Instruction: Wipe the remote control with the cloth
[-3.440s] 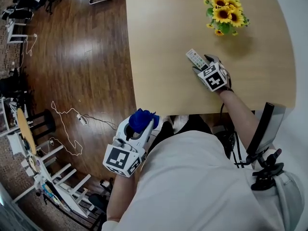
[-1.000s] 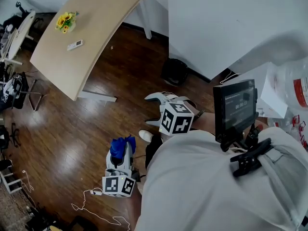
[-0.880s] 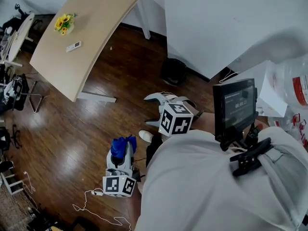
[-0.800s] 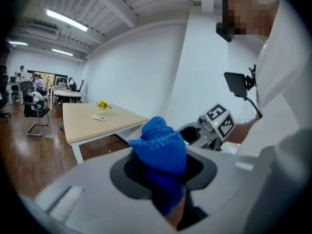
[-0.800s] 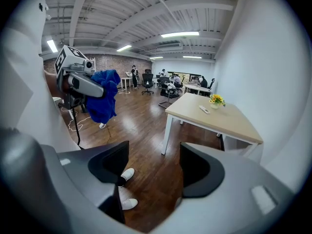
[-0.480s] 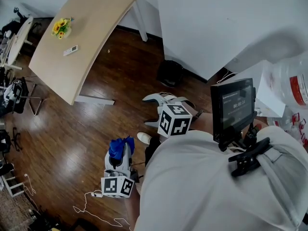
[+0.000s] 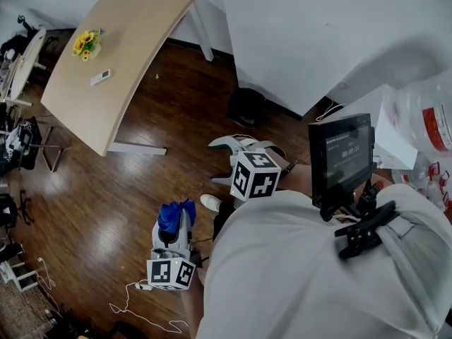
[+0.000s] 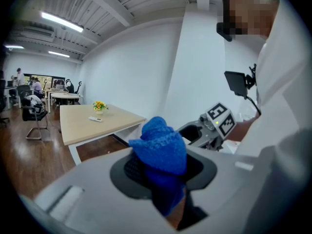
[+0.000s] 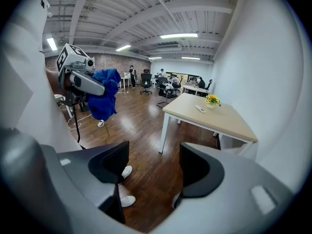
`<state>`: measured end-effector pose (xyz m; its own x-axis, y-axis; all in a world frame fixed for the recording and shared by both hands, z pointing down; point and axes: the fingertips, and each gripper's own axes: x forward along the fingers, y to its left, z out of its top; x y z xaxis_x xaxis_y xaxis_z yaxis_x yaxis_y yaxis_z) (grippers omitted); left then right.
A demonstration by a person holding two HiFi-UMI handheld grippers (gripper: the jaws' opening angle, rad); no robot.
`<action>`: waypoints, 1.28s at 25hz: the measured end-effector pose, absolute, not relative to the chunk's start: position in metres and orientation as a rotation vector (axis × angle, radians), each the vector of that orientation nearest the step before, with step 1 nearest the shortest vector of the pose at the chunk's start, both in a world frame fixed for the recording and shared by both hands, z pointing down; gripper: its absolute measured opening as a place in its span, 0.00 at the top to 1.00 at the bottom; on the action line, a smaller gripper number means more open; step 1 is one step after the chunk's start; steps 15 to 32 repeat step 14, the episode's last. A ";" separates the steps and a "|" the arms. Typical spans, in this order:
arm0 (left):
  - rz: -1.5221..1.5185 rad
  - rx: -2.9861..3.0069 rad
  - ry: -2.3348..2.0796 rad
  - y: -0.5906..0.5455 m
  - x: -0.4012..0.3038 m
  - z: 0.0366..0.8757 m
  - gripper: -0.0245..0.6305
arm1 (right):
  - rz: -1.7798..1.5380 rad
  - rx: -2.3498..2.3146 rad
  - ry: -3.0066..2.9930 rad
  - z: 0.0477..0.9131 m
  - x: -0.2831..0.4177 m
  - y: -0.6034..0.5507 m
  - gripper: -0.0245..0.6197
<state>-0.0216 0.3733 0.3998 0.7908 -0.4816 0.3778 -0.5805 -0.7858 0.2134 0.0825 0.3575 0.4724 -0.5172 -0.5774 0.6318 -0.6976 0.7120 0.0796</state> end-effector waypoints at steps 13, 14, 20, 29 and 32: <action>0.457 2.653 -0.815 0.378 -0.023 0.402 0.74 | 0.256 0.951 -2.267 0.477 0.081 0.361 0.45; 0.460 2.653 -0.816 0.378 -0.023 0.402 0.74 | 0.255 0.952 -2.266 0.477 0.082 0.361 0.45; 0.460 2.653 -0.816 0.378 -0.023 0.402 0.74 | 0.255 0.952 -2.266 0.477 0.082 0.361 0.45; 0.460 2.653 -0.816 0.378 -0.023 0.402 0.74 | 0.255 0.952 -2.266 0.477 0.082 0.361 0.45; 0.460 2.653 -0.816 0.378 -0.023 0.402 0.74 | 0.255 0.952 -2.266 0.477 0.082 0.361 0.45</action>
